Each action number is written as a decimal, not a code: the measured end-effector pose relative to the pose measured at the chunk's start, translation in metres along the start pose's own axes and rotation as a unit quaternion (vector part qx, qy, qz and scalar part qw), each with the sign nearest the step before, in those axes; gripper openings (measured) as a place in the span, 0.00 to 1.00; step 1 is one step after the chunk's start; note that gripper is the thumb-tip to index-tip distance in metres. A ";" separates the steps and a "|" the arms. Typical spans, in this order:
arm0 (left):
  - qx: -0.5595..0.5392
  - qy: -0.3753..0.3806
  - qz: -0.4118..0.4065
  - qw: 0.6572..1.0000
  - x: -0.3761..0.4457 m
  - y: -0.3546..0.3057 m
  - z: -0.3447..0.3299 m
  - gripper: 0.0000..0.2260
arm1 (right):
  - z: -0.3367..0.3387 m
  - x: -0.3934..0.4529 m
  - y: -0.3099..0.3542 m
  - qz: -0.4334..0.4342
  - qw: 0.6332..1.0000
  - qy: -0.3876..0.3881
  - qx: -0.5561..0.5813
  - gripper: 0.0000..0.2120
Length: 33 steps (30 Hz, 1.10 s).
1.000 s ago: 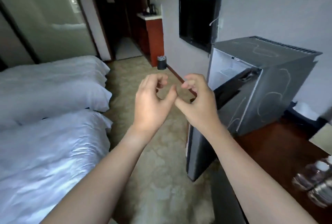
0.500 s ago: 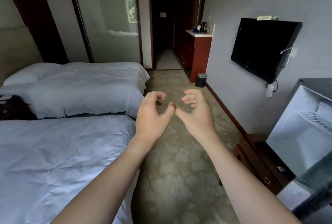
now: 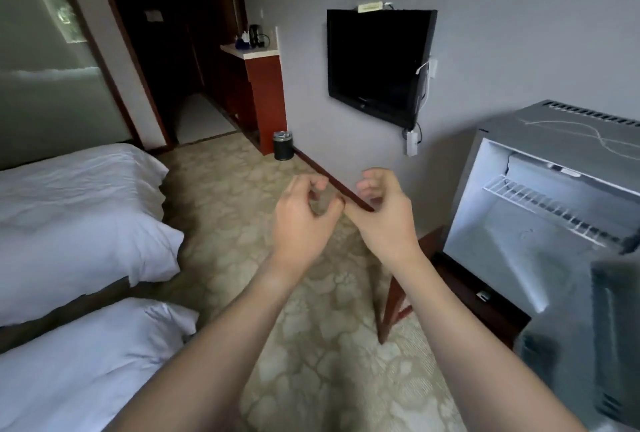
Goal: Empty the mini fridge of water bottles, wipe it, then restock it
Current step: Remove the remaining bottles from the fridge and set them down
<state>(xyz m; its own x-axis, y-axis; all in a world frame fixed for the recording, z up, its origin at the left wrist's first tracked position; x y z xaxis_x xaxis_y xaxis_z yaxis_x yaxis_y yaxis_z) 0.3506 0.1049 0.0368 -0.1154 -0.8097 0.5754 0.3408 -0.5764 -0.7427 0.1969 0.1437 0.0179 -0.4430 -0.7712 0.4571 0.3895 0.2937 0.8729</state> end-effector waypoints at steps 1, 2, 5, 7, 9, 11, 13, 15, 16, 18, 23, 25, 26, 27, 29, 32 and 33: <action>-0.009 0.014 0.003 1.000 0.011 0.004 -0.021 0.07 | 0.009 0.013 -0.014 -0.008 1.000 -0.016 0.002 0.25; -0.018 0.028 0.002 0.999 0.021 0.007 -0.043 0.07 | 0.019 0.026 -0.028 -0.016 0.999 -0.031 0.003 0.23; -0.051 0.088 0.006 0.995 0.046 0.015 -0.115 0.09 | 0.056 0.060 -0.070 -0.041 0.996 -0.073 -0.006 0.21; -0.068 0.133 0.000 0.989 0.058 0.018 -0.165 0.11 | 0.084 0.074 -0.099 -0.062 0.992 -0.112 -0.011 0.21; -0.082 0.172 -0.011 0.982 0.064 0.020 -0.212 0.11 | 0.110 0.080 -0.128 -0.091 0.984 -0.151 -0.018 0.21; -0.104 0.212 -0.023 0.971 0.065 0.020 -0.258 0.10 | 0.136 0.081 -0.153 -0.121 0.974 -0.189 -0.032 0.22; -0.121 0.255 -0.040 0.959 0.060 0.019 -0.300 0.09 | 0.162 0.075 -0.173 -0.153 0.962 -0.221 -0.058 0.22; -0.127 0.310 -0.070 0.940 0.050 0.014 -0.337 0.12 | 0.188 0.066 -0.188 -0.182 0.947 -0.253 -0.084 0.21; -0.129 0.336 -0.083 0.929 0.045 0.012 -0.354 0.14 | 0.199 0.061 -0.195 -0.195 0.938 -0.269 -0.097 0.22; -0.139 0.389 -0.094 0.906 0.037 0.011 -0.387 0.15 | 0.219 0.052 -0.206 -0.218 0.920 -0.303 -0.123 0.22; -0.159 0.504 -0.121 0.840 0.016 0.010 -0.460 0.15 | 0.246 0.037 -0.231 -0.267 0.869 -0.378 -0.176 0.25; -0.164 0.540 -0.127 0.815 0.008 0.016 -0.485 0.12 | 0.251 0.031 -0.247 -0.290 0.845 -0.409 -0.184 0.24; -0.165 0.555 -0.131 0.805 0.004 0.019 -0.498 0.10 | 0.254 0.028 -0.258 -0.301 0.835 -0.422 -0.187 0.23; -0.162 0.570 -0.134 0.795 -0.001 0.024 -0.512 0.09 | 0.258 0.025 -0.271 -0.312 0.825 -0.432 -0.188 0.23; -0.150 0.598 -0.131 0.776 -0.011 0.034 -0.539 0.10 | 0.266 0.020 -0.297 -0.337 0.808 -0.446 -0.186 0.26; -0.139 0.629 -0.108 0.757 -0.029 0.048 -0.583 0.10 | 0.284 0.012 -0.341 -0.362 0.783 -0.474 -0.179 0.33; -0.138 0.636 -0.105 0.752 -0.037 0.050 -0.601 0.10 | 0.292 0.009 -0.358 -0.366 0.777 -0.481 -0.174 0.34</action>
<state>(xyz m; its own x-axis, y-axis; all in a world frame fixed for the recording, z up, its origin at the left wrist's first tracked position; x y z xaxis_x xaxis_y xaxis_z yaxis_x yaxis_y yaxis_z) -0.1891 0.0391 -0.2276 -0.9985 -0.0477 0.0280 0.0039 -0.5651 -0.8250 -0.1827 0.1966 -0.2406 -0.9825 0.1693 -0.0781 -0.1305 -0.3249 0.9367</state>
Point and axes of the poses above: each hand's wrist, its own x-axis towards the middle knuckle, its own z-axis out of the back of the hand, y = z × x, the point moved 7 cm from there along x, towards the middle knuckle
